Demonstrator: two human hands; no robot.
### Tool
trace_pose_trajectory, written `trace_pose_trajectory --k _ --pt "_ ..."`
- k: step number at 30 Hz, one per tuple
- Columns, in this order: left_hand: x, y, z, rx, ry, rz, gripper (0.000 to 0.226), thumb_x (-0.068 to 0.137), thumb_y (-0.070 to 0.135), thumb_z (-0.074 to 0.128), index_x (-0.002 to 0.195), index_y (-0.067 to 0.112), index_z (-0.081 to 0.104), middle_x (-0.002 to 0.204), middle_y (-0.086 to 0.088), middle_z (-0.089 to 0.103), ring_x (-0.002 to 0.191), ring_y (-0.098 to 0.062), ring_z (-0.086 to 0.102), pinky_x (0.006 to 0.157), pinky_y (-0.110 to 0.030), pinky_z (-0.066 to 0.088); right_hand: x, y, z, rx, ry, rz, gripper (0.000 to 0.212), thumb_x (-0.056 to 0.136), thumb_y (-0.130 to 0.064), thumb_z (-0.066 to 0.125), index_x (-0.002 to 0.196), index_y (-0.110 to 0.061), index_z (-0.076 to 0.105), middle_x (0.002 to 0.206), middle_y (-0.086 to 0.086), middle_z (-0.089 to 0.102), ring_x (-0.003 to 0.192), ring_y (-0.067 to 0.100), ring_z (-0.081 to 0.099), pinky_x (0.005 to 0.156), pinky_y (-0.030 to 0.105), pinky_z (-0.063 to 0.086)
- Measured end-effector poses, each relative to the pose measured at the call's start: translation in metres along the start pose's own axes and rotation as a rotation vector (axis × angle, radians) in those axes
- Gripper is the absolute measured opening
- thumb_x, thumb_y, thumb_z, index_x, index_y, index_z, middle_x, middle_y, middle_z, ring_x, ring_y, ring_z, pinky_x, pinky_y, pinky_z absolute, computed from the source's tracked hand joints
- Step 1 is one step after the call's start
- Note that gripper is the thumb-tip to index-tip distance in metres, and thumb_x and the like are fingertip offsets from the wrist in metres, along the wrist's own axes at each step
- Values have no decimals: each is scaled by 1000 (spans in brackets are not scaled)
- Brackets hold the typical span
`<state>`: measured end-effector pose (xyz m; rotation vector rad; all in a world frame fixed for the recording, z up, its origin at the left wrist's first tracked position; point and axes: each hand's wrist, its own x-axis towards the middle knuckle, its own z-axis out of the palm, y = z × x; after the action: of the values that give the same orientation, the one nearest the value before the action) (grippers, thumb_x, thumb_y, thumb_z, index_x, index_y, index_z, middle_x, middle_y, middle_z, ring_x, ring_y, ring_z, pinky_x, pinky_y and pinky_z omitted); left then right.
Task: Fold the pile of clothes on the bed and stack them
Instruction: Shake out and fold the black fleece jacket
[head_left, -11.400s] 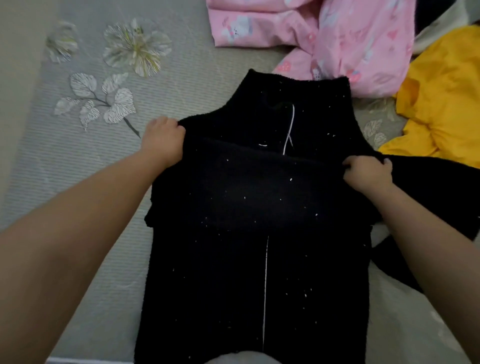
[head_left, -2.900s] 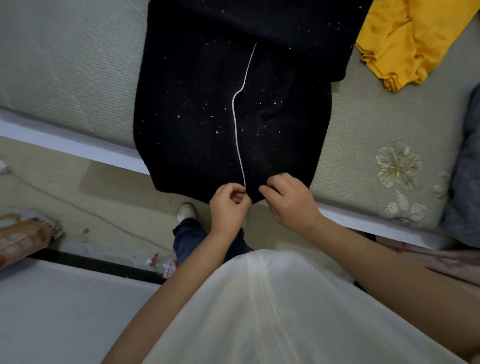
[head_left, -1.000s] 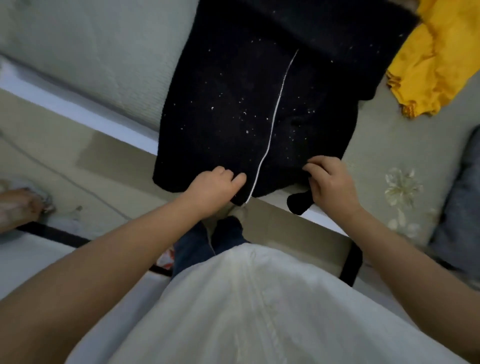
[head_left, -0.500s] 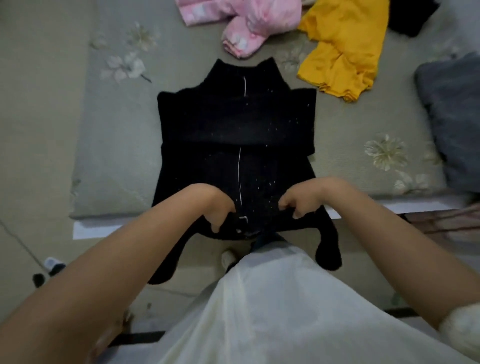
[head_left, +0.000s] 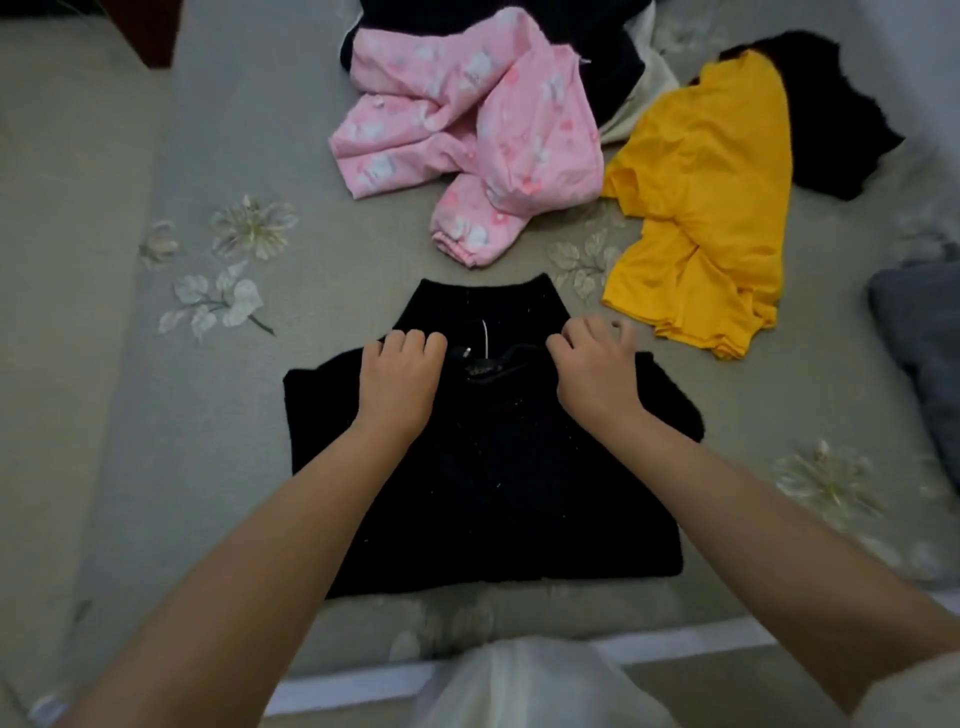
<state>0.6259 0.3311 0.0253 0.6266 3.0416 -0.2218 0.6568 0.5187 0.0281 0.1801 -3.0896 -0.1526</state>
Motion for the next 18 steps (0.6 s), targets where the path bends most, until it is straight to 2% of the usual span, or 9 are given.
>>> trace_pose_trajectory --k 2,3,5,6,8,10,12,15,18 --pt "31 -12 16 20 83 55 36 36 4 82 67 10 65 55 -2 58 50 -21 56 48 -22 42 33 8 22 -14 43 -17 18 50 3 64 62 -11 64 64 6 60 64 23 62 81 35 44" --pt "47 -18 25 18 97 88 35 35 5 82 65 11 65 53 -1 57 48 -20 55 47 -22 42 49 13 34 -26 59 -17 17 56 2 56 63 -11 65 66 5 60 65 23 62 84 36 37" --pt "82 -31 46 28 155 135 22 47 8 76 67 14 67 55 2 58 49 -18 56 49 -21 42 84 19 56 -59 122 15 23 61 -1 45 66 -12 66 68 5 61 68 23 63 84 38 29" --pt "99 -36 57 15 178 149 15 56 10 68 70 16 68 58 4 60 53 -17 58 52 -21 43 100 21 69 -65 149 33 22 61 -1 47 67 -11 66 69 6 61 69 24 63 87 39 31" --pt "127 -43 78 2 58 102 28 74 14 51 97 16 66 84 1 66 80 -19 62 69 -26 43 125 22 95 -15 52 84 20 63 1 56 78 -7 67 80 12 63 84 27 63 98 46 35" --pt "142 -40 99 -109 -133 -40 45 85 16 50 129 13 44 127 -7 51 119 -24 44 92 -35 31 133 14 122 55 -175 169 36 79 -2 50 114 -6 56 116 18 55 120 30 46 108 59 14" --pt "136 -31 107 -262 -184 -96 52 87 23 53 135 11 39 140 -12 40 131 -28 33 101 -41 25 123 2 141 130 -309 183 49 90 -11 43 139 -11 36 144 16 33 140 29 20 109 60 -1" --pt "99 -19 118 -285 -16 87 44 83 29 48 116 4 62 125 -18 58 118 -35 53 95 -53 40 95 -20 155 232 -200 57 46 87 -13 50 133 -6 47 142 19 41 134 38 32 105 64 14" --pt "46 -18 135 -241 -20 134 54 82 41 43 115 1 61 123 -23 57 116 -41 53 92 -59 39 75 -34 159 321 -183 29 43 87 -16 51 129 -5 51 140 20 43 131 41 35 104 63 18"
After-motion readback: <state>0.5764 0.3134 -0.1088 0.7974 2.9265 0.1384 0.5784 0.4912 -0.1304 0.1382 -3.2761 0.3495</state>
